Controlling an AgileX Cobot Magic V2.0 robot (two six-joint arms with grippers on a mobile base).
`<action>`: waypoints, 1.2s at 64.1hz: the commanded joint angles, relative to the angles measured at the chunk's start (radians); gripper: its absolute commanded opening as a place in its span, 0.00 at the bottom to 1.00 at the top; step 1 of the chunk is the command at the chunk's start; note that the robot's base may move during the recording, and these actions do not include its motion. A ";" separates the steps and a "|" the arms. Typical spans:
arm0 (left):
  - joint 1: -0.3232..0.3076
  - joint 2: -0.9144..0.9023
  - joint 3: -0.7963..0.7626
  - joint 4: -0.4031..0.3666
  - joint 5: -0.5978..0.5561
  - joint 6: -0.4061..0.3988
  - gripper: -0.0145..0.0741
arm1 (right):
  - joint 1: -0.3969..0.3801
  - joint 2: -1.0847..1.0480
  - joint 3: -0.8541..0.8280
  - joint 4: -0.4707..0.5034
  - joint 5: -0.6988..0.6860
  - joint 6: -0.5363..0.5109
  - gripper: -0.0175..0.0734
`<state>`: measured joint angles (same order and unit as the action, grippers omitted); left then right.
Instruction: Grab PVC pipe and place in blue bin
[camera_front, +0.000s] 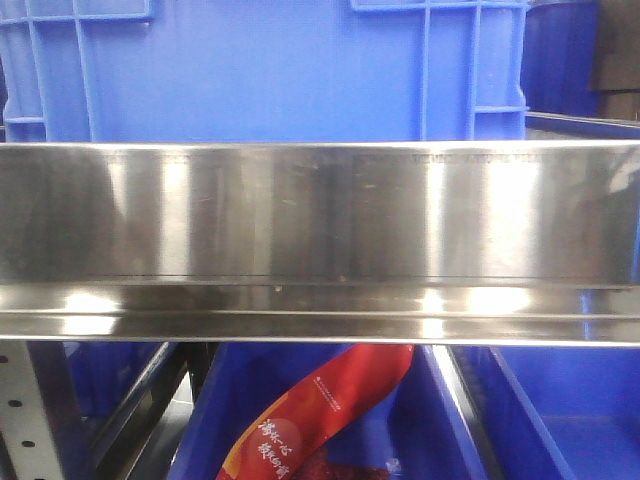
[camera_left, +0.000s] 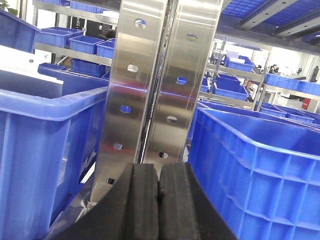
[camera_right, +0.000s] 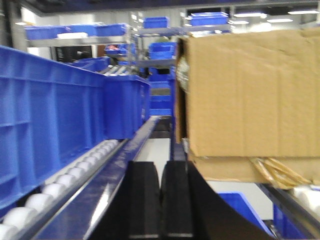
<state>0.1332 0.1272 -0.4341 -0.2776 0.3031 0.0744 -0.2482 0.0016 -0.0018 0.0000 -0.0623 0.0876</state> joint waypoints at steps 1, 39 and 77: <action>0.003 -0.005 0.001 -0.007 -0.017 -0.007 0.04 | -0.012 -0.002 0.002 0.010 -0.003 -0.001 0.01; 0.003 -0.005 0.001 -0.007 -0.017 -0.007 0.04 | -0.012 -0.002 0.002 0.010 0.109 -0.037 0.01; 0.003 -0.005 0.001 -0.007 -0.017 -0.007 0.04 | -0.012 -0.002 0.002 0.010 0.107 -0.037 0.01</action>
<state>0.1332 0.1272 -0.4341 -0.2776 0.3031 0.0744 -0.2546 0.0016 0.0000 0.0090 0.0586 0.0533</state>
